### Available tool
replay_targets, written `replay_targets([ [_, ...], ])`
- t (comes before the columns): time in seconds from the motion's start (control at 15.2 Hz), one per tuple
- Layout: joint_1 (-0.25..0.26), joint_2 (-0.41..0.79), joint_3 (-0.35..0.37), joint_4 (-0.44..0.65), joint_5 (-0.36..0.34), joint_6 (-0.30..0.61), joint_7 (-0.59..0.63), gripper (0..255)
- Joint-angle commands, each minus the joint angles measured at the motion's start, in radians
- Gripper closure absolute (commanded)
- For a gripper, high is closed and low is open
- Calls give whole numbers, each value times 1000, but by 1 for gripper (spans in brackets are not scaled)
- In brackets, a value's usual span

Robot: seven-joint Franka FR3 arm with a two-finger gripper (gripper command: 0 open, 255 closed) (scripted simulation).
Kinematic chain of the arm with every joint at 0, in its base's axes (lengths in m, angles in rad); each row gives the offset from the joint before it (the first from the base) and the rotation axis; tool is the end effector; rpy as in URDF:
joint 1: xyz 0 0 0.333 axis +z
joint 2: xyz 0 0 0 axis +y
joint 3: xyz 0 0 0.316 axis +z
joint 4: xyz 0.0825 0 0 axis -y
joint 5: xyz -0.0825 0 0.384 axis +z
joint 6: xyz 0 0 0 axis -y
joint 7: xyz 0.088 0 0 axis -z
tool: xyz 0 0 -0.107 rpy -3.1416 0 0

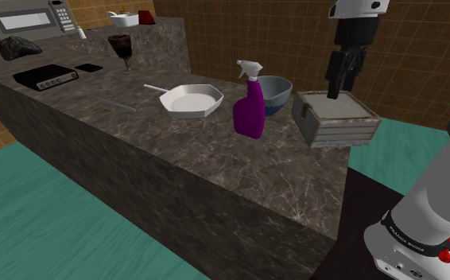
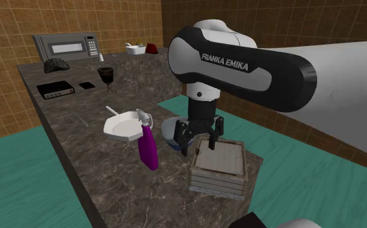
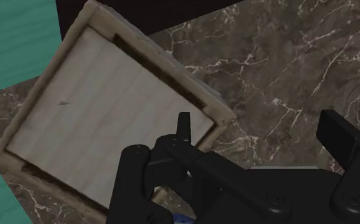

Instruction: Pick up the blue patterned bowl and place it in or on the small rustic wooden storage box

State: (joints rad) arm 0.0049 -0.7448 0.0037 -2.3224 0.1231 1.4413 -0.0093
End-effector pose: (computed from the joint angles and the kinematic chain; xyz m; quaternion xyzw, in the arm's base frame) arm 0.3035 0.0174 0.5840 -0.9958 -0.0121 0.0679 0.0602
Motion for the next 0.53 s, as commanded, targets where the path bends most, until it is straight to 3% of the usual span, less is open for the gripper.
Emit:
replay_targets([
  [0.0, 0, 0, 0, 0, 0, 0, 0, 0],
  [0.46, -22, 220, -73, 103, -27, 139, -91, 0],
])
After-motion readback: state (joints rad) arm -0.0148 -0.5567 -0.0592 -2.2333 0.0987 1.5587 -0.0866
